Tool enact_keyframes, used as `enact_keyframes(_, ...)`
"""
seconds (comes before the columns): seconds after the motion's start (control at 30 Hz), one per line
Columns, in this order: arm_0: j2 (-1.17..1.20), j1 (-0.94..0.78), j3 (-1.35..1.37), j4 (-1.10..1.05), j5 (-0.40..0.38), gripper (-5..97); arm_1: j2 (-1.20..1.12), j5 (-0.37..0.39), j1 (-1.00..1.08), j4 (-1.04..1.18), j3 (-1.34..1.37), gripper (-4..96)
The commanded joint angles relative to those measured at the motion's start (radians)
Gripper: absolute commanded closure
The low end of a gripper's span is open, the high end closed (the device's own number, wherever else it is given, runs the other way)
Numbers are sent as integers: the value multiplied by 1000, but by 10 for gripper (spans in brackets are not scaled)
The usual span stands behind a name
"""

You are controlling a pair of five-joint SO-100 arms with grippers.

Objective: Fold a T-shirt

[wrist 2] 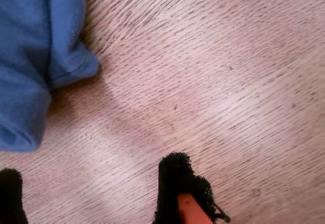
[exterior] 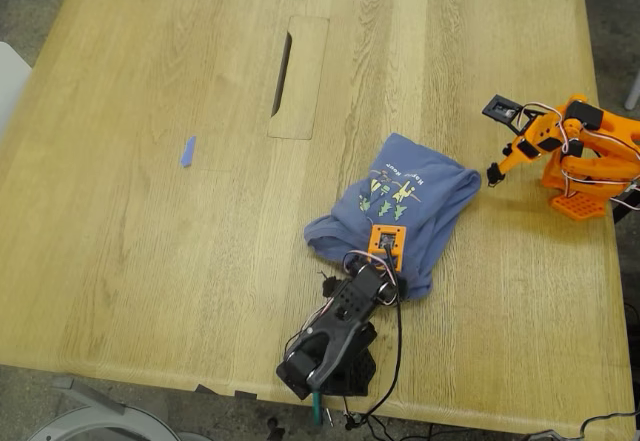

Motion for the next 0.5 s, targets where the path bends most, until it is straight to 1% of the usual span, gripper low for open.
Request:
enact_keyframes(0.0, -66, -8, -164, 60, -23, 269, -37, 2, 15, 20, -92, 535)
enact_keyframes(0.17, -170, -17, -284, 126, -46, 240, -101, 2, 52, 52, -190, 572)
enact_keyframes(0.3, -242, -11, -368, 133, -64, 225, -137, 3, 72, 69, -258, 597)
enact_keyframes(0.37, -284, -9, -414, 129, -49, 225, -150, 5, 78, 72, -288, 619)
enact_keyframes(0.4, -302, -17, -436, 124, -38, 227, -161, 8, 80, 63, -305, 654)
enact_keyframes(0.47, -334, -32, -489, 120, -26, 226, -192, 9, 86, 55, -350, 680)
